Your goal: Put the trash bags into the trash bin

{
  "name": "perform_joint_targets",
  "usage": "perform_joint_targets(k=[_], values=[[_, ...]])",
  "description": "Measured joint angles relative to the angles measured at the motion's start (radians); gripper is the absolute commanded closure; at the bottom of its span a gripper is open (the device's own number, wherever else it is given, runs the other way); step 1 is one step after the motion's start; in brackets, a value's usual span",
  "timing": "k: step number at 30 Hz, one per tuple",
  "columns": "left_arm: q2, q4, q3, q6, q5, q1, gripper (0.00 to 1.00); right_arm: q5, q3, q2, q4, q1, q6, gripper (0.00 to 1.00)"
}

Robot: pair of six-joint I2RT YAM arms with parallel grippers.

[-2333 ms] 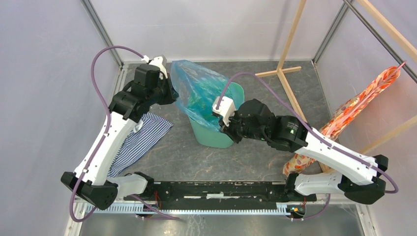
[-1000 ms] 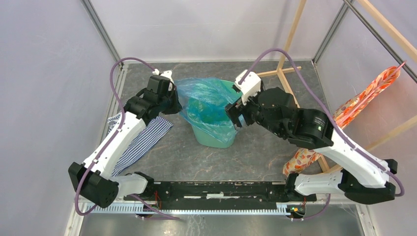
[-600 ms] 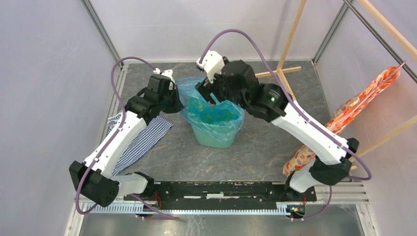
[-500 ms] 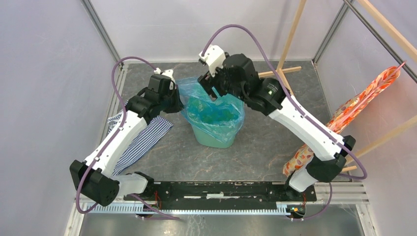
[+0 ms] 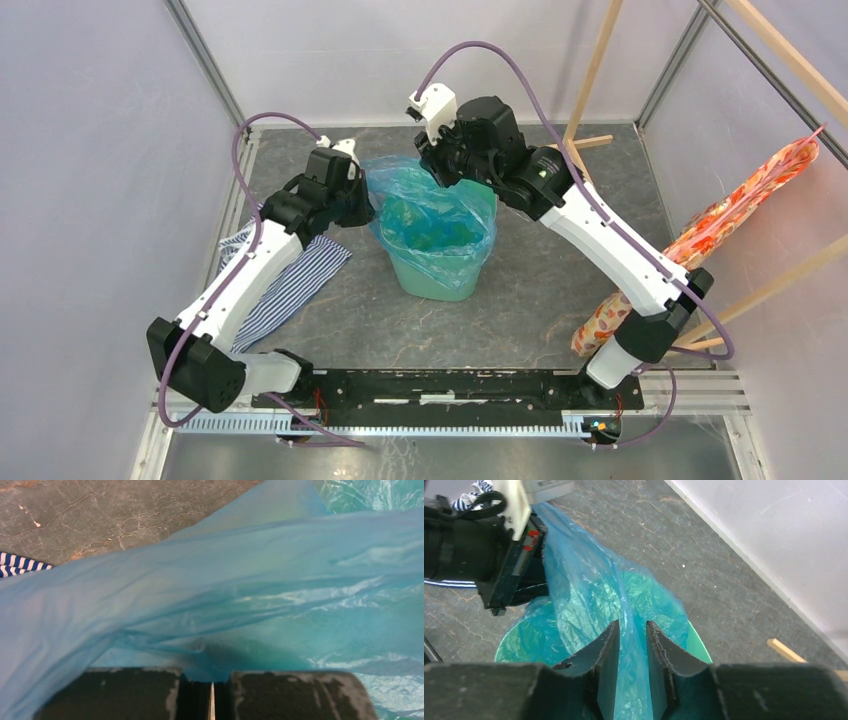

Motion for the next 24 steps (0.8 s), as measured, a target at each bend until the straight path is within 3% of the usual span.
perform_joint_targets(k=[2, 4, 8, 16, 18, 24], values=[[0.005, 0.007, 0.000, 0.000, 0.000, 0.000, 0.98, 0.000, 0.000, 0.013, 0.002, -0.013, 0.006, 0.73], [0.007, 0.014, 0.000, 0.000, 0.000, 0.000, 0.98, 0.001, 0.000, 0.032, 0.002, -0.030, 0.010, 0.60], [0.012, 0.016, 0.000, 0.000, 0.000, 0.000, 0.98, 0.000, 0.000, 0.060, 0.001, -0.050, 0.017, 0.48], [0.017, 0.016, 0.000, 0.000, 0.000, 0.000, 0.98, -0.029, -0.001, 0.060, 0.006, -0.051, 0.027, 0.46], [0.017, 0.016, 0.000, 0.000, 0.000, 0.000, 0.98, -0.038, -0.001, 0.061, 0.009, -0.051, 0.027, 0.52], [0.018, 0.016, 0.000, 0.000, 0.000, 0.000, 0.98, -0.039, -0.001, 0.066, 0.010, -0.052, 0.031, 0.86]])
